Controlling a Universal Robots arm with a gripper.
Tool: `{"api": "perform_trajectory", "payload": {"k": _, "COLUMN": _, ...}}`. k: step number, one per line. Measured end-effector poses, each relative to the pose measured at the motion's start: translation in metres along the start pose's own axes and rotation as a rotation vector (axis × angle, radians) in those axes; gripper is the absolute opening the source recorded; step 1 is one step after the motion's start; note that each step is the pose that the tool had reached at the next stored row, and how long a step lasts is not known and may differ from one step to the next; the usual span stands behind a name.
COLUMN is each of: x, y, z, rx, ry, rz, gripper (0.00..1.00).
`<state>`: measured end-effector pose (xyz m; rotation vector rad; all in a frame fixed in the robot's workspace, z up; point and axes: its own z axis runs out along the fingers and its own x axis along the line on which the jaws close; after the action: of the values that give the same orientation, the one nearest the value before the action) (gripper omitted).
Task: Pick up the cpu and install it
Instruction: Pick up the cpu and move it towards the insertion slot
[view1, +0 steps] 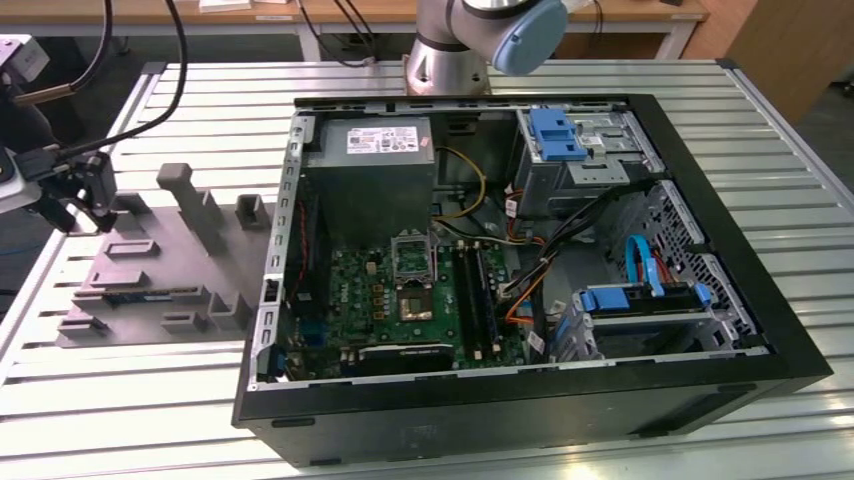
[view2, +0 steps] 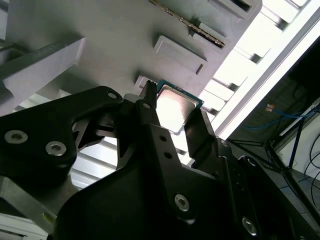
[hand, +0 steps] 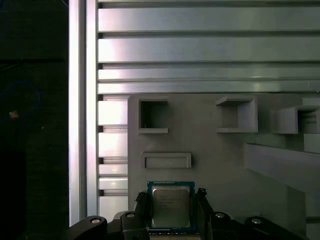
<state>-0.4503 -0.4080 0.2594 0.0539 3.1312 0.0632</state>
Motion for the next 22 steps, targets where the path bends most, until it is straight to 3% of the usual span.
{"api": "perform_trajectory", "payload": {"k": 22, "x": -0.0001, "y": 0.0006, "z": -0.0151, "rx": 0.0, "ry": 0.0, "rz": 0.0, "gripper": 0.47}}
